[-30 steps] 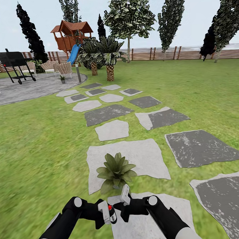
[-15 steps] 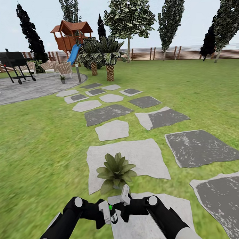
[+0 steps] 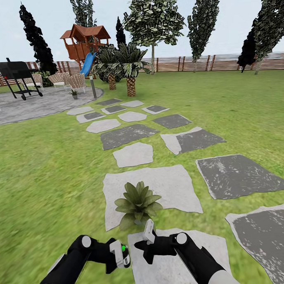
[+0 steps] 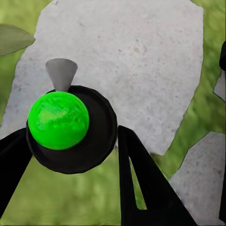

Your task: Pick up the pesticide atomizer in the garden and spray insectifuge to fully cover both potted plants in the garden.

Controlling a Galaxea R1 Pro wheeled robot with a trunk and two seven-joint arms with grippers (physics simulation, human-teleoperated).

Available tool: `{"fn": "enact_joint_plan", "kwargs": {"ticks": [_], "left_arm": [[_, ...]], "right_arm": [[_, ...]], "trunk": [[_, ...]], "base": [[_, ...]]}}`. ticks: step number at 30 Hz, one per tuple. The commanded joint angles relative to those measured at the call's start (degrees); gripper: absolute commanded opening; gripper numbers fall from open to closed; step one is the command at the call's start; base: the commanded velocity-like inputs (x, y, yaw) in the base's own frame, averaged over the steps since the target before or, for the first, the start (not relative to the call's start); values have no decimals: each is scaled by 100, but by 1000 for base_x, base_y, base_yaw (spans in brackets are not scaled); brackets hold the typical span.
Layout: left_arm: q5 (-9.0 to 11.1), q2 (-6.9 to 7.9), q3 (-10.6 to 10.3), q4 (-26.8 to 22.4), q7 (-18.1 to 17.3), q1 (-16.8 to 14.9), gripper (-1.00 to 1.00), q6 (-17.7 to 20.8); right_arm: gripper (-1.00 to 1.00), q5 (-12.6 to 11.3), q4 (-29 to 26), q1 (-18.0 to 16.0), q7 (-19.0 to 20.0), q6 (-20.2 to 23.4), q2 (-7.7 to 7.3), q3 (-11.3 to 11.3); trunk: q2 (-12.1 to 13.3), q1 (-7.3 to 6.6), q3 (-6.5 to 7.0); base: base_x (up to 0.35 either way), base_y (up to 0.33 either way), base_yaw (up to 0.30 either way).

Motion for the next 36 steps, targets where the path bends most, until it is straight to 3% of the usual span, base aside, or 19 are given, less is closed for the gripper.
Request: {"fn": "enact_joint_plan", "kwargs": {"ticks": [1, 10, 18, 19, 21, 24, 28, 30, 33, 36], "left_arm": [[-9, 82, -11, -9, -12, 1, -100, 16], [-20, 607, 1, -9, 11, 7, -100, 65], [-18, 1231, 23, -14, 17, 0, -100, 85], [-16, 1294, 57, -15, 17, 4, -100, 83], [-12, 1368, 275, -17, 19, 31, -100, 81], [-5, 1361, 905, -14, 42, 63, -100, 85], [32, 1214, 1347, -10, 156, 68, -100, 242], [52, 1075, 1603, -9, 569, 68, -100, 609], [75, 901, 1802, -1, 1137, 68, -100, 957], [80, 691, 1864, 69, 1411, 68, -100, 1160]], "right_arm": [[-100, 60, -3, -3, 3, -57, 1, -5], [-100, 67, 5, -3, 8, -57, -11, -3], [-100, 77, 37, -3, 0, -60, -127, -16], [100, 75, 39, -3, -2, -62, -173, -23], [100, 71, 42, -3, -8, -65, -321, -46], [100, 58, 68, -3, -36, -69, -616, -62], [100, 45, 328, -3, -269, -81, -827, -204], [100, 43, 585, 4, -860, -86, -886, -598], [100, 39, 1137, 18, -1512, -176, -948, -1032], [100, 29, 2011, 29, -2297, -906, -1189, -1302]], "trunk": [[-2, -1, -5], [-2, -1, -5], [-2, -1, -5], [-2, -1, -5], [-2, -1, -5], [-2, -1, -5], [-2, -1, -5], [-2, -1, -5], [-2, -1, -5], [-2, -1, -5]], "base": [[0, 0, 0], [0, 0, 0], [0, 0, 0], [0, 0, 0], [0, 0, 0], [0, 0, 0], [0, 0, 0], [0, 0, 0], [0, 0, 0], [0, 0, 0]]}}
